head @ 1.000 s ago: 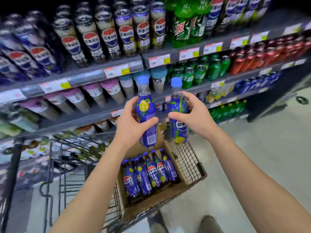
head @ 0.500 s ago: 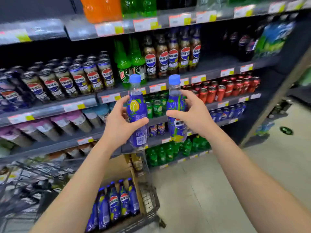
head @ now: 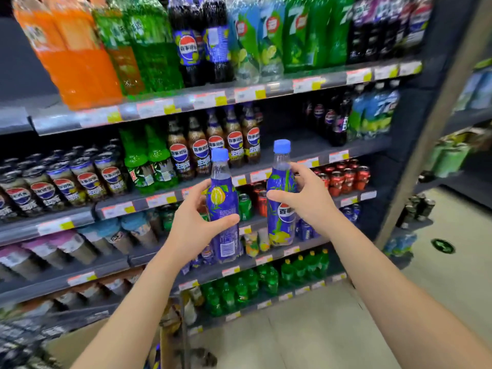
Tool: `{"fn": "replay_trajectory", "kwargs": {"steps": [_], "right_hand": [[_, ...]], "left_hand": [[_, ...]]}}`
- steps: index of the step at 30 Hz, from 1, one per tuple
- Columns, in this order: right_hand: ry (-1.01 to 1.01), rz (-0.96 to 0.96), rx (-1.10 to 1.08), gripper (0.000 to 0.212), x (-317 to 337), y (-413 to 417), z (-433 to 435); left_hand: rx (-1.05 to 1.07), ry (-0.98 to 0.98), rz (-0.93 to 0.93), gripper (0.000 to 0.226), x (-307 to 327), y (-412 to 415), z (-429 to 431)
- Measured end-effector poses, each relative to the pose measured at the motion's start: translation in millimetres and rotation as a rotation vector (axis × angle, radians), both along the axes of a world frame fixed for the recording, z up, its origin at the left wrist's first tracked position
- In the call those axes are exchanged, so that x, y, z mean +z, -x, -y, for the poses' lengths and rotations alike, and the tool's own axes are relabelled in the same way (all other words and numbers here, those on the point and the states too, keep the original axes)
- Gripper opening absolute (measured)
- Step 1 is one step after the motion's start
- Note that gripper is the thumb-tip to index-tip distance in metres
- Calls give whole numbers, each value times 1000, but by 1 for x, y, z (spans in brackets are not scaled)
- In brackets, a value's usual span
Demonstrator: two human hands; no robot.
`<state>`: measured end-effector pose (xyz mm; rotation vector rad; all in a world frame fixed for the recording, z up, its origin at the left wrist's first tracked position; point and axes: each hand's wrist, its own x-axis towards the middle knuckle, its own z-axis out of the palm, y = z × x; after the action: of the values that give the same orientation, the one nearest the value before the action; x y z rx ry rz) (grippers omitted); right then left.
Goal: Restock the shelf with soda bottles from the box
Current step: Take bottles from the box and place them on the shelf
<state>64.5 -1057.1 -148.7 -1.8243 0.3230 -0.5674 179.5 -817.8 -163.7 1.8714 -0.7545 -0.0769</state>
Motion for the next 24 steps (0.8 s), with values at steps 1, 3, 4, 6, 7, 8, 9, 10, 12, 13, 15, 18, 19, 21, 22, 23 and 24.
{"fn": "replay_trajectory", "kwargs": {"steps": [1, 3, 4, 6, 7, 8, 9, 10, 12, 13, 15, 18, 19, 21, 22, 23, 24], "right_hand": [[-10, 8, 2, 68, -1, -7, 15], [-11, 19, 0, 69, -2, -23, 44], [1, 18, 4, 69, -2, -31, 57], [27, 18, 14, 68, -5, -50, 82], [25, 21, 15, 67, -6, -59, 93], [17, 17, 14, 67, -8, -69, 104], [4, 8, 18, 66, -10, -78, 114], [-6, -2, 26, 65, -11, -87, 124], [-22, -7, 49, 64, -14, -106, 143], [-24, -3, 58, 64, -14, -114, 151], [-14, -1, 84, 65, -15, -131, 168], [1, -24, 127, 66, -17, -156, 191], [2, -24, 132, 67, -18, -164, 199], [1, -15, 135, 67, -18, -182, 213], [-5, -12, 135, 67, -19, -192, 220], [-15, -8, 135, 67, -18, -202, 227], [-26, 1, 137, 68, -19, -213, 235]], "left_hand": [[4, 3, 5, 85, -2, -5, 12], [-1, -6, 14, 82, -5, -16, 38], [-9, -15, 18, 82, -7, -22, 51], [-22, -24, 33, 83, -13, -38, 78], [-21, -22, 32, 83, -15, -47, 91], [-15, -15, 22, 83, -18, -55, 103], [-8, -11, 2, 83, -20, -63, 114], [1, -10, -23, 84, -22, -70, 124], [22, -4, -54, 86, -25, -88, 143], [36, -5, -59, 86, -27, -97, 152], [65, -18, -59, 84, -27, -110, 168], [86, -27, -72, 82, -28, -123, 187], [97, -26, -83, 82, -29, -126, 192], [122, -33, -91, 82, -32, -134, 202], [134, -35, -90, 82, -35, -137, 207], [148, -36, -89, 83, -37, -139, 212], [160, -32, -91, 84, -38, -139, 218]]}}
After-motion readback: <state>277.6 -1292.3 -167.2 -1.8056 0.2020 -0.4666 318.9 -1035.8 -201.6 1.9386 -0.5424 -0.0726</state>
